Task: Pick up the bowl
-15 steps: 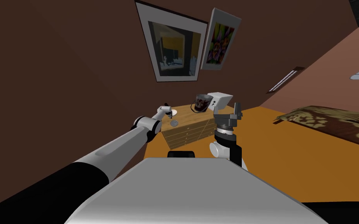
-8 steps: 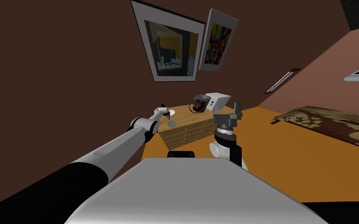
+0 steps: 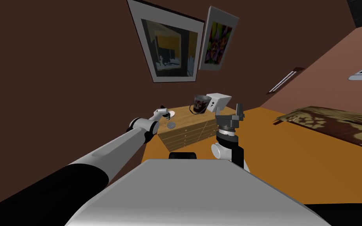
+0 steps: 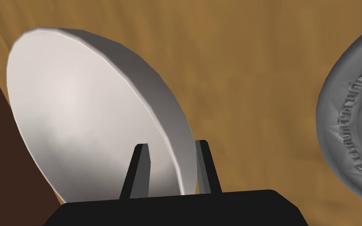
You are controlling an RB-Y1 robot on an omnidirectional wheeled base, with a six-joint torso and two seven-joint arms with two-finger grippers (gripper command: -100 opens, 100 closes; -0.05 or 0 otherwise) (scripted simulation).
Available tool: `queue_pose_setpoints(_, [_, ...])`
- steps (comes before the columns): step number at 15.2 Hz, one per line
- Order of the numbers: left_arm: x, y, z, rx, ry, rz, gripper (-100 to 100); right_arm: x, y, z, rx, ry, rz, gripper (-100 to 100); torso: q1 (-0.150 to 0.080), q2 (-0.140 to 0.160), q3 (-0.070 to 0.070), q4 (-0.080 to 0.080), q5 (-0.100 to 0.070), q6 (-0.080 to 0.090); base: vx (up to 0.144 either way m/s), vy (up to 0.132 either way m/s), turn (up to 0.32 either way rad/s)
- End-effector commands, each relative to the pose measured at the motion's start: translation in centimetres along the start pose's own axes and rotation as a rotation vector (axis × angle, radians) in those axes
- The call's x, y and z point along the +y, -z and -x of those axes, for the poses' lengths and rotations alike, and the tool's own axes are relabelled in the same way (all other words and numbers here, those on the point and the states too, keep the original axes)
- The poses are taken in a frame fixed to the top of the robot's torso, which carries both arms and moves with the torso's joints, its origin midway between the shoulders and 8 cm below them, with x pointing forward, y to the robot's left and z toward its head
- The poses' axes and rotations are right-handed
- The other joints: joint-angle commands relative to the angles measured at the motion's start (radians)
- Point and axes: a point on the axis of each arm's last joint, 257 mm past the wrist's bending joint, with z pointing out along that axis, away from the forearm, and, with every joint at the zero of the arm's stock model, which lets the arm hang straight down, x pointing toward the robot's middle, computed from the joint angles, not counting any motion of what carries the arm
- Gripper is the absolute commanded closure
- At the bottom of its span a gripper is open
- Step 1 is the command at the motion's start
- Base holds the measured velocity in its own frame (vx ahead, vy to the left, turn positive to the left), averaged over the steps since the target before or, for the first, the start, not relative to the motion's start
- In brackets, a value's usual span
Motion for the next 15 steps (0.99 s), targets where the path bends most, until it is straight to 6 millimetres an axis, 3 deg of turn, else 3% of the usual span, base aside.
queue_pose_setpoints(1, [0.0,0.0,0.0,0.000,0.000,0.000,100,0.0,0.0,0.0,0.000,0.000,0.000,0,0.000,0.000,0.000,0.000,0.000,0.000,0.000,0.000,0.000])
queue_pose_setpoints(3, [0.0,0.0,0.1,-0.001,0.002,0.000,100,0.0,0.0,0.0,0.000,0.000,0.000,0,0.001,0.000,0.000,0.000,0.000,0.000,0.000,0.000,0.000])
queue_pose_setpoints(4, [-0.4,0.3,-1.9,0.003,-0.003,-0.001,100,0.0,0.0,0.0,0.000,0.000,0.000,0,0.001,0.001,0.000,0.000,0.000,0.000,-0.009,0.068,0.034])
queue_pose_setpoints(7, [-0.6,0.4,-3.2,0.004,-0.004,0.000,100,0.0,0.0,0.0,0.000,0.000,0.000,0,0.006,0.003,0.002,0.001,0.001,0.000,-0.025,0.100,0.003])
queue_pose_setpoints(9, [2.2,-0.6,-2.1,-0.019,0.014,0.064,100,0.0,0.0,0.0,0.000,0.000,0.000,0,0.006,0.004,0.003,0.001,0.001,0.000,-0.027,0.066,0.018])
queue_pose_setpoints(11, [-1.3,0.9,-3.0,-0.025,-0.021,-0.013,100,0.0,0.0,0.0,0.000,0.000,0.000,0,0.002,0.004,0.005,0.005,-0.001,0.001,0.003,0.016,-0.021])
queue_pose_setpoints(14, [0.5,-0.2,-2.4,-0.017,0.011,0.016,100,0.0,0.0,0.0,0.000,0.000,0.000,0,0.001,0.003,0.002,0.001,0.000,-0.001,0.004,-0.010,0.008])
queue_pose_setpoints(15, [-0.5,0.4,-3.2,0.003,-0.004,0.002,100,0.0,0.0,0.0,0.000,0.000,0.000,0,0.001,0.003,0.002,0.001,0.000,0.000,-0.006,-0.007,0.016])
